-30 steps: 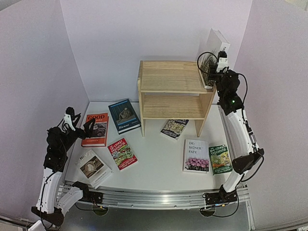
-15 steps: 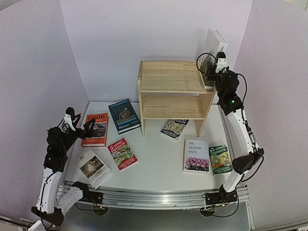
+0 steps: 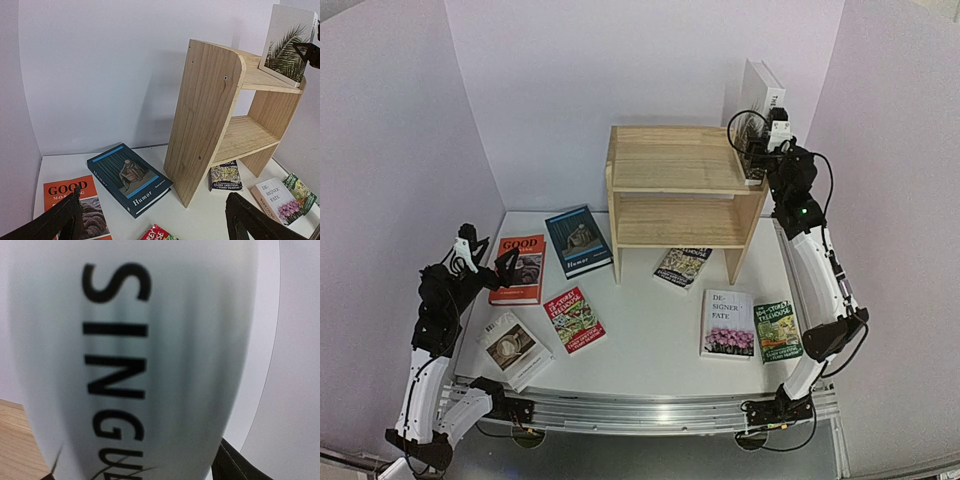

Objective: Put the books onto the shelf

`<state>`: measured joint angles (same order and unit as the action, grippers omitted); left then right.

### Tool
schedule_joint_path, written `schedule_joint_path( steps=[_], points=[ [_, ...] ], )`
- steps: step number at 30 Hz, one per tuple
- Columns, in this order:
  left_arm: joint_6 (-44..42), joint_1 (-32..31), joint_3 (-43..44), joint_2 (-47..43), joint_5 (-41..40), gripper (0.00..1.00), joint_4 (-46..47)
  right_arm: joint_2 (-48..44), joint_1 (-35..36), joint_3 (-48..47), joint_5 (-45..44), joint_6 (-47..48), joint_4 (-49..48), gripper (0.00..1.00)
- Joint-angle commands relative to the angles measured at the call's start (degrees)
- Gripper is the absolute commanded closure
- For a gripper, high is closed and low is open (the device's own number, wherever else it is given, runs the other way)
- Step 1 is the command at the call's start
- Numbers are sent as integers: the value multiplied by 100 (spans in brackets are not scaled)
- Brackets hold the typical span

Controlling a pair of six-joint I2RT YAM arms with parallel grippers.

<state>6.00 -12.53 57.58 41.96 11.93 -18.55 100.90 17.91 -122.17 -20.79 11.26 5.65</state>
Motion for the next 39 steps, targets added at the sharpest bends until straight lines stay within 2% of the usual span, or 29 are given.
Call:
schedule_joint_path(
  steps=[1, 5, 10, 14, 19, 23, 28, 33, 39],
  points=[
    [-23, 11, -19, -48, 95, 0, 89, -150, -34, 2, 56, -45, -91, 27],
    [-71, 11, -2, -58, 171, 0, 29, -167, -35, -9, 114, -72, -90, 25],
    [-172, 9, 16, 3, 292, 0, -241, -295, -40, 57, 156, -168, -90, 10],
    [-239, 6, 203, 230, 454, 0, -877, -574, -38, 257, 422, -289, -90, 7],
    [-758, 8, 647, 857, 797, 0, -2240, -998, -30, 504, 885, -395, -90, 6],
    [-1542, 11, 1256, 1774, 599, 0, -3903, -1477, -32, 913, 1503, -564, -83, 5],
    [-2478, 90, 1214, 2887, 41, 0, -5306, -2333, -28, 1935, 2463, -995, -16, 5],
    [-2668, 326, 1208, 3403, -200, 0, -5205, -2900, -25, 2838, 2985, -1458, 494, 5],
    [-2598, 381, 1768, 4317, -177, 0, -5088, -3368, -24, 3938, 3350, -2104, 941, 5]
  ],
)
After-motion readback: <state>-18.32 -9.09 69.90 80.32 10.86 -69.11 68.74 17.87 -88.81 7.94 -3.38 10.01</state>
